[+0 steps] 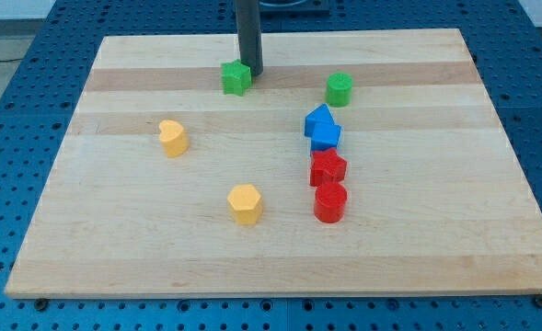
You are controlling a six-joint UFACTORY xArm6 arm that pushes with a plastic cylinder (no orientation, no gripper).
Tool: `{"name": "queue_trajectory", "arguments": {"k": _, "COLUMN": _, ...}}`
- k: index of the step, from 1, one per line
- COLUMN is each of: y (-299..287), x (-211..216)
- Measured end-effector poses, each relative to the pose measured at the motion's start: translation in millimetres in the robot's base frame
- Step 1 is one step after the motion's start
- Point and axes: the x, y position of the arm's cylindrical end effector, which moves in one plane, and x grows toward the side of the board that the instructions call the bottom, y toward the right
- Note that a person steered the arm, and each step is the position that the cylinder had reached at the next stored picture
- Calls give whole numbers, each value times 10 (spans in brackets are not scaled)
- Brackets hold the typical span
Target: Move the green circle bottom right to the green star
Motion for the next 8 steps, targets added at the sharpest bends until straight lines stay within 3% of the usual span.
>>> {"name": "queue_trajectory", "arguments": {"k": 2, "y": 1390, "x": -57}}
{"name": "queue_trajectory", "arguments": {"k": 3, "y": 1636, "x": 157}}
{"name": "queue_trajectory", "arguments": {"k": 5, "y": 1595, "x": 582}}
{"name": "queue_trajectory", "arguments": {"k": 8, "y": 1222, "x": 351}}
